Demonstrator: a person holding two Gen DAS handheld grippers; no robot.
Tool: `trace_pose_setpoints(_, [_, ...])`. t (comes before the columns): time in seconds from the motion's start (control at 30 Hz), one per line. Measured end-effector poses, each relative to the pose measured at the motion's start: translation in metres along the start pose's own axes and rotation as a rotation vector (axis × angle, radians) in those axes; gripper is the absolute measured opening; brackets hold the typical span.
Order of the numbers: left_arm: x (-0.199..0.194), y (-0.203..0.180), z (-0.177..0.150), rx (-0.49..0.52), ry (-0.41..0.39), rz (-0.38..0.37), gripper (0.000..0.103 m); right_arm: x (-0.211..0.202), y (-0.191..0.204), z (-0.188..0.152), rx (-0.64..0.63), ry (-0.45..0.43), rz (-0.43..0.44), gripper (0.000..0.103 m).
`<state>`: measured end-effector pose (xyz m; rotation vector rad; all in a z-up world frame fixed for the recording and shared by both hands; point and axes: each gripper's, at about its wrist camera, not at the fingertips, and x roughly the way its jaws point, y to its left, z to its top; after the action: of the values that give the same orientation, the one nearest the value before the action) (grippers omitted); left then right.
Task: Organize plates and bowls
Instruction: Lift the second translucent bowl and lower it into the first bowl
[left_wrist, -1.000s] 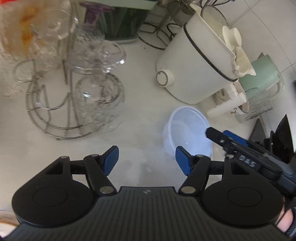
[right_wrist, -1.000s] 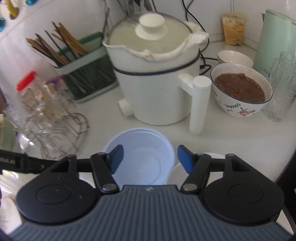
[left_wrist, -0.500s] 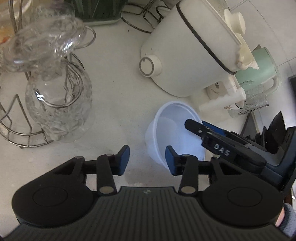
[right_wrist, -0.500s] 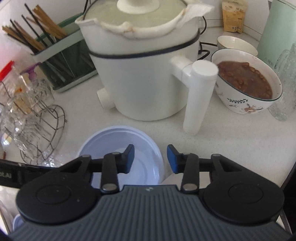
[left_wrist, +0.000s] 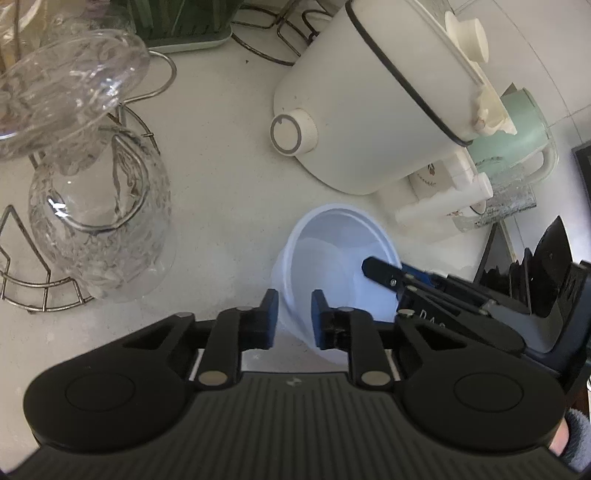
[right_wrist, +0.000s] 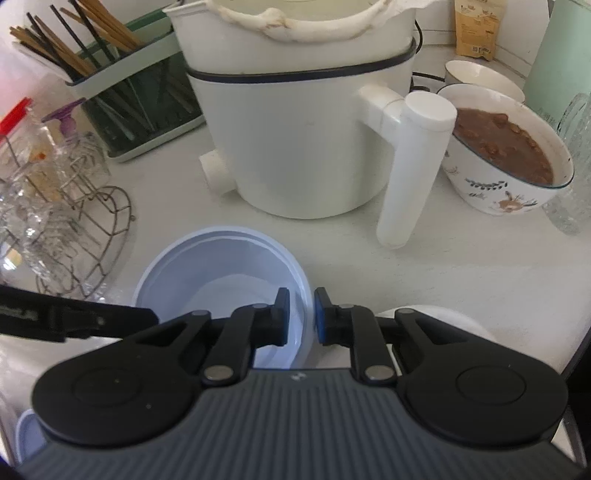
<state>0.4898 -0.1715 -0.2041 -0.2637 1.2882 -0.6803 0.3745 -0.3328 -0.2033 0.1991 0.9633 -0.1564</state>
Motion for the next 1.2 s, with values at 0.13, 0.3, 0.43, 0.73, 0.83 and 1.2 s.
trace_pose_setpoints(0.13, [-0.008, 0.005, -0.002, -0.037, -0.002, 0.003, 0.021, -0.006, 0.002, -0.002, 0.028, 0.0, 0.033, 0.017])
trace_pose_setpoints(0.3, [-0.032, 0.003, -0.006, -0.041, -0.028, 0.018, 0.021, -0.018, 0.008, -0.006, 0.041, -0.01, 0.074, 0.017])
trace_pose_setpoints(0.43, [-0.055, -0.002, -0.01, -0.048, -0.053, 0.019, 0.021, -0.034, 0.013, -0.008, 0.061, -0.022, 0.096, 0.017])
trace_pose_setpoints(0.73, [-0.105, -0.011, -0.021, -0.057, -0.091, 0.012, 0.021, -0.08, 0.023, -0.013, 0.097, -0.053, 0.149, 0.017])
trace_pose_setpoints(0.83, [-0.12, -0.012, -0.021, -0.08, -0.108, -0.013, 0.021, -0.098, 0.025, -0.016, 0.12, -0.065, 0.16, 0.017])
trace_pose_setpoints(1.2, [-0.166, -0.017, -0.039, -0.052, -0.127, -0.05, 0.022, -0.151, 0.041, -0.027, 0.179, -0.125, 0.171, 0.017])
